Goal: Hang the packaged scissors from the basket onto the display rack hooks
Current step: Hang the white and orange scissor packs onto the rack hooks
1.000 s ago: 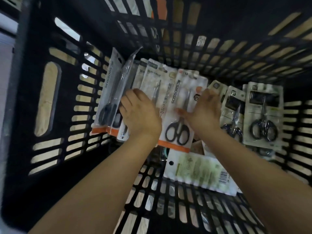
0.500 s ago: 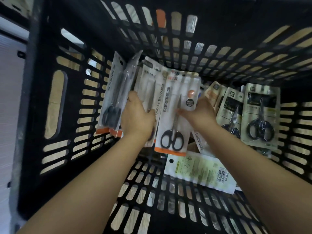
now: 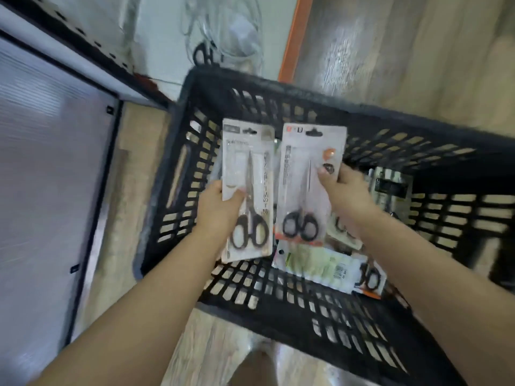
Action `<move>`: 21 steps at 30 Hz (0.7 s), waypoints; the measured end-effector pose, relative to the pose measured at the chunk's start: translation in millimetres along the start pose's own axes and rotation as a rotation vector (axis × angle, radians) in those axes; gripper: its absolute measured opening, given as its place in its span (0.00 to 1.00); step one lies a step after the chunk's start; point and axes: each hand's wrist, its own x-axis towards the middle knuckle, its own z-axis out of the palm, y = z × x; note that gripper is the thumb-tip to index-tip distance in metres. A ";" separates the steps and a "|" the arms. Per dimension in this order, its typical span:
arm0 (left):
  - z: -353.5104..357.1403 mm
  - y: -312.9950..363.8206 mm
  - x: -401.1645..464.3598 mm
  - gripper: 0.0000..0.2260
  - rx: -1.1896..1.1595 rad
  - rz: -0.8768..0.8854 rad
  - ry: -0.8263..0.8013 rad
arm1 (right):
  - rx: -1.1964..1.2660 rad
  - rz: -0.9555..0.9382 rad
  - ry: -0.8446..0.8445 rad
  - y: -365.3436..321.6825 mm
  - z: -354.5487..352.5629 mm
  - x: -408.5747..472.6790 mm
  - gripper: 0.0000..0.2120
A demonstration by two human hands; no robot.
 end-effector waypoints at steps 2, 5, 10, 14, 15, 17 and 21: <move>-19.3 25.3 -23.4 0.04 -0.052 0.009 0.009 | -0.025 -0.032 -0.015 -35.6 -11.3 -23.2 0.14; -56.6 75.9 -63.6 0.04 -0.130 0.047 0.040 | -0.019 -0.077 -0.006 -103.2 -30.7 -62.4 0.18; -151.2 185.8 -157.7 0.05 -0.241 0.167 0.146 | 0.088 -0.184 -0.054 -254.2 -48.8 -162.6 0.12; -244.7 276.7 -253.1 0.09 -0.260 0.334 0.312 | 0.112 -0.412 -0.131 -383.7 -56.5 -277.0 0.17; -266.5 292.6 -277.3 0.08 -0.274 0.374 0.351 | 0.111 -0.471 -0.163 -412.9 -58.6 -308.4 0.17; -304.2 320.1 -328.8 0.10 -0.330 0.438 0.417 | 0.070 -0.583 -0.207 -465.9 -65.0 -374.0 0.18; -372.2 369.0 -426.9 0.09 -0.473 0.563 0.508 | 0.035 -0.809 -0.249 -547.1 -84.8 -496.6 0.22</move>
